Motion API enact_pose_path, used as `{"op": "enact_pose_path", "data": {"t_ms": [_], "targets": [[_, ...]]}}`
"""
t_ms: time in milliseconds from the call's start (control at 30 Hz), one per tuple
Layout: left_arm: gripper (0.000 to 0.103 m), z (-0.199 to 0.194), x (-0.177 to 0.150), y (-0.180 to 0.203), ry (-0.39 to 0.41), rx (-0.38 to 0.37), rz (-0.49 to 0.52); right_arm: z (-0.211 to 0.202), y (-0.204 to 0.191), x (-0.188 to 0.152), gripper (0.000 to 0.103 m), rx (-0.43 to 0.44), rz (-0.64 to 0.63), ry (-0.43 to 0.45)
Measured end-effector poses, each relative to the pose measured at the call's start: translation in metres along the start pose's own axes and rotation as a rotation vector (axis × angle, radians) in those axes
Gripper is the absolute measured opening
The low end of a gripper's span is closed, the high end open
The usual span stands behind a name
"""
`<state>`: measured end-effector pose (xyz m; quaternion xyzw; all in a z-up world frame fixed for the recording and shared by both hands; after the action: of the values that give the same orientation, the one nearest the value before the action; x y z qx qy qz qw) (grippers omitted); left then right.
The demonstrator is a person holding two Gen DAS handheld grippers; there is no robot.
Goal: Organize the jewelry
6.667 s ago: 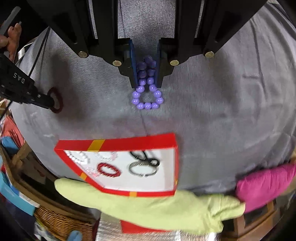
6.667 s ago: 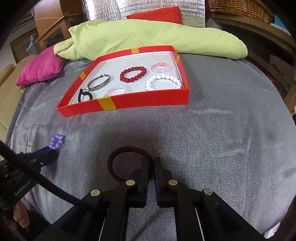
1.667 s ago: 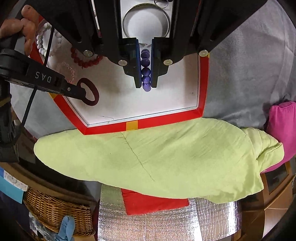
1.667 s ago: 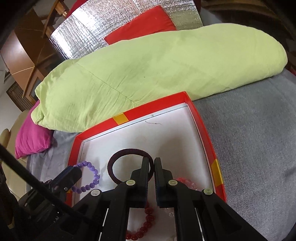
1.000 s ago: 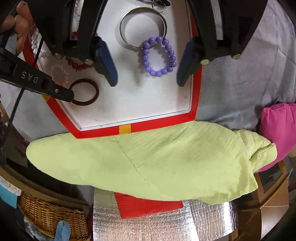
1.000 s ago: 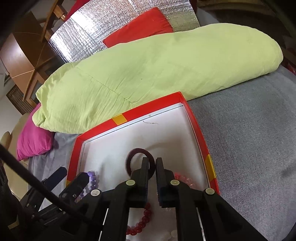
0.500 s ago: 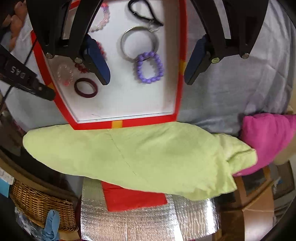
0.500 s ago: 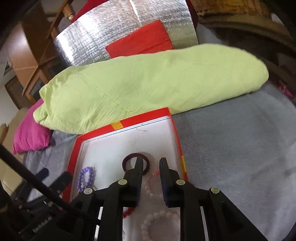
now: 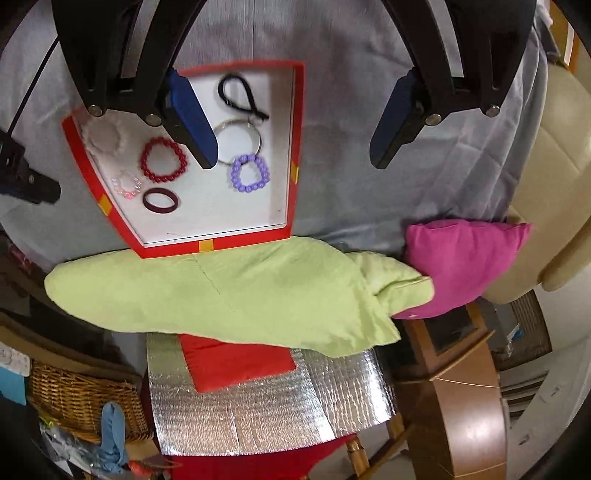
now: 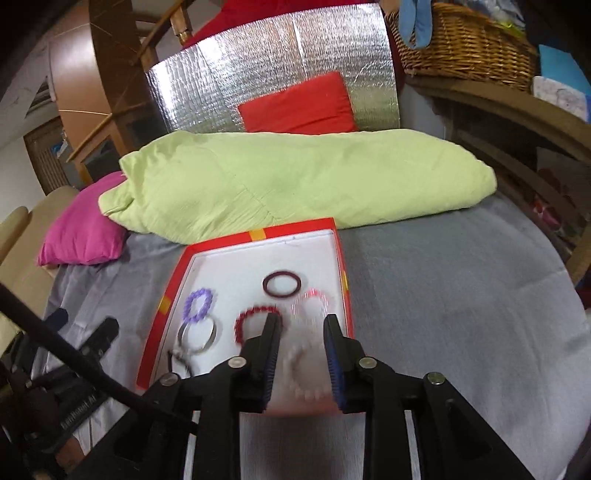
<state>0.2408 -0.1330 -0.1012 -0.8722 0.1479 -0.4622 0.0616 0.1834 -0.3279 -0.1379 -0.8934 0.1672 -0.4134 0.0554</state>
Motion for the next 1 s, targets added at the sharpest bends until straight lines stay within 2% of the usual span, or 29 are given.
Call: {"op": "enact_pose_path", "data": {"t_ms": [200,300,367,533,733,1000], "targets": [[0.086,-0.046,-0.041,-0.013,0.016,0.009,-0.006,-0.046,-0.011,-0.054,0.033,-0.017,-0.071,-0.003],[0.086,-0.059,-0.061,-0.023,-0.016,-0.026,-0.037,-0.065,-0.015,-0.084,0.049,-0.049,-0.119,0.000],[0.086,-0.065,-0.068,-0.030,-0.020,-0.034,-0.057,-0.077,-0.020,-0.099,0.051,-0.052,-0.139,0.013],[0.086,-0.062,-0.069,-0.039,-0.006,-0.001,-0.086,-0.076,-0.034,-0.103,0.051,-0.064,-0.195,0.030],[0.086,-0.049,-0.071,-0.041,-0.025,0.017,-0.081,-0.063,-0.042,-0.104,0.051,-0.073,-0.186,0.012],[0.086,-0.046,-0.071,-0.044,-0.026,0.016,-0.091,-0.064,-0.045,-0.103,0.051,-0.094,-0.199,0.033]]}}
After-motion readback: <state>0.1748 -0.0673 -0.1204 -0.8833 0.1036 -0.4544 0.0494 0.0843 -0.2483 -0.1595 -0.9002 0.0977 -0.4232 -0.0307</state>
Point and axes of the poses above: each gripper's, at about its wrist camera, not at the fingertips, and z roughly the way its jaws point, y to its right, x to its top, the point moved 3 cm from there along z, roughly the way its jaws point, and after that the axes turned 1 degree about x, right-handed, at the moved point
